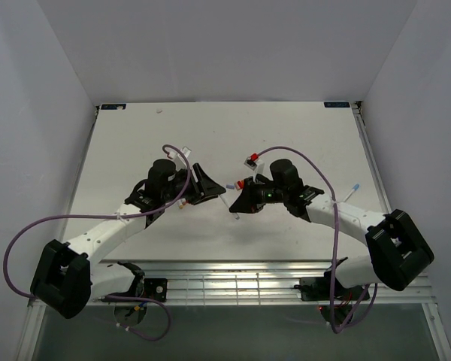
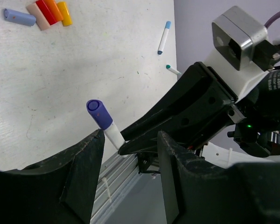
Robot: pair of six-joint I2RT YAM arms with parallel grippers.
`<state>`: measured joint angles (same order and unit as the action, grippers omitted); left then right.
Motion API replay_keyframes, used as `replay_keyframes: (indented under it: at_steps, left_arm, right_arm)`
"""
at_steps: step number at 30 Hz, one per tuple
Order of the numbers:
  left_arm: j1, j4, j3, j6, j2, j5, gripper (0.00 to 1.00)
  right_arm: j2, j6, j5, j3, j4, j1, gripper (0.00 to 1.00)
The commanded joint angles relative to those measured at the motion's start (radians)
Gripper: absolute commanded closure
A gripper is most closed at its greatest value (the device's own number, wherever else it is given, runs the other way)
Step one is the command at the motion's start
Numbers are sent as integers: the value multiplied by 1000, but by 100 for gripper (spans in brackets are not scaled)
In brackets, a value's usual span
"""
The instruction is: Open the pen caps
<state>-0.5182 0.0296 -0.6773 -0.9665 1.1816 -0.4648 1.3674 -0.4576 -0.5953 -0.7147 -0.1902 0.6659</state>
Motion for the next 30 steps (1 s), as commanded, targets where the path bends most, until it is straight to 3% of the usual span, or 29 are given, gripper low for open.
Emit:
replay_keyframes:
  at_steps: [1,12,19,26,30]
  left_arm:
    - [1,-13,15,12,-33,11,40]
    - [3,-89,-11,49,-31,86,41]
    - [1,-80,-11,38,-31,89,49]
    - [3,-86,-16,35,-45,95,72]
    - [3,-89,-19,35,-46,94,95]
  right_arm:
    - [-19,-23,-14,-40,-55,31,92]
    - [-54,-21,6,-55,-23,75,92]
    - [-37,-35,-11,-49,-54,78,92]
    - [-24,-53,-12,-54,-80,93,92]
    - [-10,-59,-15,-61,-97,97,92]
